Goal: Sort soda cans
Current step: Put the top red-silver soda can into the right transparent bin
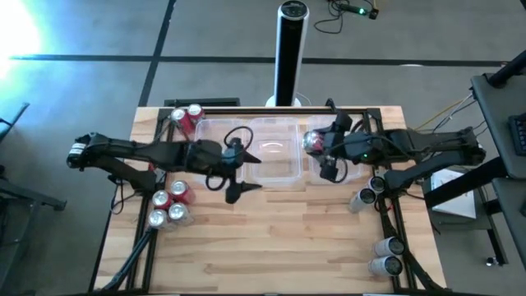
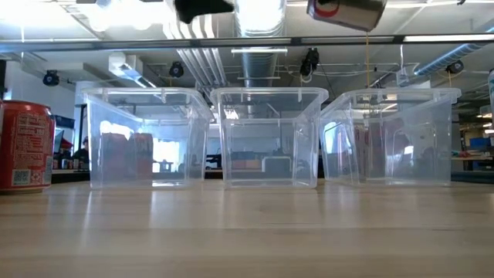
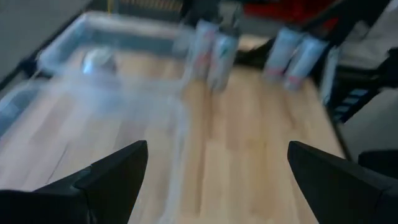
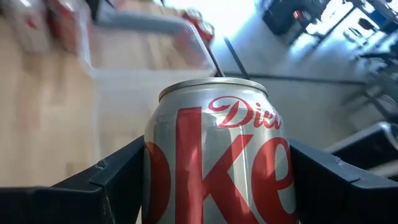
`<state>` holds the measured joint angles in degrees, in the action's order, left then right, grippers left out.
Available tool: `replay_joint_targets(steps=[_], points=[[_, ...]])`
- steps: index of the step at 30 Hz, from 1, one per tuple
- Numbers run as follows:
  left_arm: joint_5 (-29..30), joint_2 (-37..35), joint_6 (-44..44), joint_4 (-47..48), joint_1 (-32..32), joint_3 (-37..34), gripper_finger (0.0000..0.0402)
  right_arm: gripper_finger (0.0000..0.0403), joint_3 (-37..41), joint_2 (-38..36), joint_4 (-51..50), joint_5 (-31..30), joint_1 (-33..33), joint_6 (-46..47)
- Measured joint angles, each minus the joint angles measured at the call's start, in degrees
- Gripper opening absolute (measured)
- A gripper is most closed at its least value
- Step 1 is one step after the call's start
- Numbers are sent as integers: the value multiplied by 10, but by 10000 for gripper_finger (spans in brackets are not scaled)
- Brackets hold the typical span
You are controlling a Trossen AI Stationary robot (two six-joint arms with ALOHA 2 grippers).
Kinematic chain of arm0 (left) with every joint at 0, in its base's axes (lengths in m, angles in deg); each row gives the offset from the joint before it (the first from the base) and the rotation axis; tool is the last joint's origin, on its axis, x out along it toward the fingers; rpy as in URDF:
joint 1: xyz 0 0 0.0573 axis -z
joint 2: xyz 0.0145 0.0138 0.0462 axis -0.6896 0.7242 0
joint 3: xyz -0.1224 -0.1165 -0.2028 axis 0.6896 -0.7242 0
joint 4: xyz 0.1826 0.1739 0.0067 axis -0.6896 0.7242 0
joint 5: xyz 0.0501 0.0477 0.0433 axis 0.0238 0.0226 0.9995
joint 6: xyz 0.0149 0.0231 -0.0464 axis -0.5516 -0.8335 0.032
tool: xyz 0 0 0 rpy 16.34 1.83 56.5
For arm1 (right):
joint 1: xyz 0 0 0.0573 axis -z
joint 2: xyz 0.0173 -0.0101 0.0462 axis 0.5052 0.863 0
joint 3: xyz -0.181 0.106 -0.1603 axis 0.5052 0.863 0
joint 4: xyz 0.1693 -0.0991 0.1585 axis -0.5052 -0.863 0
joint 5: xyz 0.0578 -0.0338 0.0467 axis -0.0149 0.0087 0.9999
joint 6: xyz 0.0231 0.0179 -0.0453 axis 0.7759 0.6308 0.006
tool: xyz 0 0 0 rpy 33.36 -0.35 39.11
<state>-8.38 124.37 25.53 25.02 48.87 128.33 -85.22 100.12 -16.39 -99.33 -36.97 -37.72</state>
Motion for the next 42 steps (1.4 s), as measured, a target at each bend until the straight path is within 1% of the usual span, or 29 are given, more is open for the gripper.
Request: replay_joint_targets(steps=[4, 6, 9, 11, 13, 15, 19, 23, 29, 32, 35, 38, 42], points=[[-8, 6, -26, -202, 10, -84, 370, 302, 59, -24, 106, 4, -20, -12], [-15, 11, -34, -319, 11, -131, 370, 302, 94, -31, 185, 6, -27, -29], [-20, 32, -28, -489, 10, -187, 370, 302, 148, -37, 329, 16, -33, -57], [-17, 53, -24, -579, 10, -204, 370, 302, 180, -34, 415, 37, -34, -68], [10, 73, -20, -649, 11, -212, 370, 302, 208, -26, 491, 55, -36, -70], [22, 88, -18, -675, 11, -212, 370, 302, 231, -17, 574, 79, -37, -80], [23, 122, -36, -674, 11, -198, 370, 302, 262, 13, 737, 123, -36, -81], [8, 167, -60, -691, 11, -169, 370, 302, 266, 52, 815, 144, -35, -81], [5, 205, -61, -706, 6, -143, 370, 302, 266, 73, 844, 170, -36, -53], [5, 214, -61, -749, 4, -142, 371, 302, 266, 77, 846, 171, -36, -51], [4, 224, -62, -784, -1, -142, 373, 302, 266, 86, 870, 181, -36, -49], [-9, 235, -86, -796, -2, -139, 375, 302, 266, 98, 889, 184, -36, -51], [-10, 252, -106, -798, -1, -117, 374, 302, 260, 112, 897, 185, -35, -44]])
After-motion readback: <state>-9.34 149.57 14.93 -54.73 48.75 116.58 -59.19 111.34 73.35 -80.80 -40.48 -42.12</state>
